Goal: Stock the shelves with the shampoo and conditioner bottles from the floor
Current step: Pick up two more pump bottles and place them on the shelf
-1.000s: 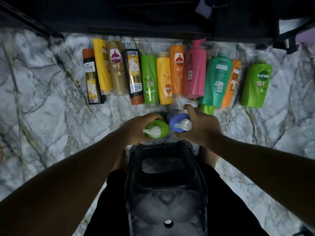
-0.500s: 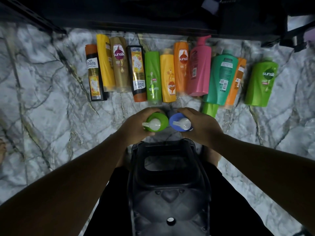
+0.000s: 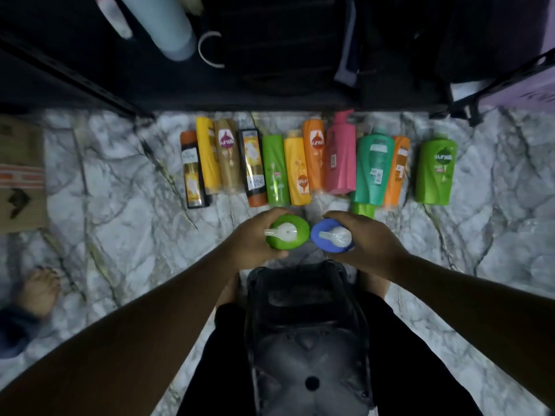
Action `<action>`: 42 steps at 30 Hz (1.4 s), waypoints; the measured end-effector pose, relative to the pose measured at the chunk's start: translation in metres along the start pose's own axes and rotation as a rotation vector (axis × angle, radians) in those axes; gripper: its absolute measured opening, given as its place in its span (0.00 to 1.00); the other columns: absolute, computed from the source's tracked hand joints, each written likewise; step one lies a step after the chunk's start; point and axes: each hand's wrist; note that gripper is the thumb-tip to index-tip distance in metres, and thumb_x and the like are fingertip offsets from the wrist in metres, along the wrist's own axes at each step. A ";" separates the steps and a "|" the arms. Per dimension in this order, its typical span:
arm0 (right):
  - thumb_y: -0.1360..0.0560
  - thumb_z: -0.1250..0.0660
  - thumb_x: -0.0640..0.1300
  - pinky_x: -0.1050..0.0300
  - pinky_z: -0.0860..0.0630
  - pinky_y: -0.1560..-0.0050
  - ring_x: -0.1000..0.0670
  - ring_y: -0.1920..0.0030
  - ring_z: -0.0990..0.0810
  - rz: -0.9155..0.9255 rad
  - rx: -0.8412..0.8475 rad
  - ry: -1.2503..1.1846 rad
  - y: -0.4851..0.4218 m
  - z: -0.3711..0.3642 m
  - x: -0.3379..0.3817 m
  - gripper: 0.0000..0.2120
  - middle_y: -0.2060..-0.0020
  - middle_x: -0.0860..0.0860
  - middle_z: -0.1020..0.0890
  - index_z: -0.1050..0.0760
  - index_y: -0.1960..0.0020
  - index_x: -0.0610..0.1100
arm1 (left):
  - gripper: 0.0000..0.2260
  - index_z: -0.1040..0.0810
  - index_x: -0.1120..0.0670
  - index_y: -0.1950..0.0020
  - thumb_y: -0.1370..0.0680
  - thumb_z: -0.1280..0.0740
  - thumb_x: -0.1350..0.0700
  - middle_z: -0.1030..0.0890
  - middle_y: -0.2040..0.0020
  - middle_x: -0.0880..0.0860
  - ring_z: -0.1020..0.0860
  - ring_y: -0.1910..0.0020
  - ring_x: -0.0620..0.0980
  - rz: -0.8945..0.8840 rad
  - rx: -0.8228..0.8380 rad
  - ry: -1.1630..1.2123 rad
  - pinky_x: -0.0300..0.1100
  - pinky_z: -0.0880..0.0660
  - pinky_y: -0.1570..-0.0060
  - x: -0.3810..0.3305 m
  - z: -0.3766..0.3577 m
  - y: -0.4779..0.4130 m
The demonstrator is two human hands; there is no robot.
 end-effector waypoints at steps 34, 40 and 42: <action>0.33 0.23 0.54 0.42 0.17 0.49 0.45 0.50 0.13 0.938 -1.002 -0.850 0.400 0.589 0.658 0.21 0.51 0.48 0.13 0.20 0.43 0.48 | 0.21 0.25 0.46 0.33 0.24 0.31 0.43 0.15 0.43 0.51 0.14 0.48 0.51 -1.258 -0.812 0.389 0.49 0.17 0.59 -0.782 0.272 0.504; 0.28 0.23 0.54 0.37 0.17 0.47 0.43 0.51 0.13 1.013 -0.986 -0.803 0.415 0.665 0.711 0.18 0.51 0.46 0.13 0.19 0.43 0.46 | 0.22 0.23 0.42 0.36 0.27 0.31 0.36 0.14 0.44 0.51 0.14 0.48 0.53 -1.332 -0.851 0.389 0.58 0.16 0.54 -0.863 0.305 0.535; 0.27 0.24 0.55 0.37 0.17 0.47 0.43 0.52 0.13 1.016 -0.987 -0.773 0.412 0.685 0.720 0.18 0.51 0.47 0.13 0.20 0.43 0.47 | 0.20 0.23 0.43 0.37 0.25 0.30 0.37 0.14 0.44 0.51 0.14 0.48 0.52 -1.347 -0.841 0.407 0.61 0.17 0.51 -0.881 0.316 0.534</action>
Point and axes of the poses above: each hand's wrist, its own y-axis away from the middle knuckle, its own z-axis out of the back of the hand, x = y × z
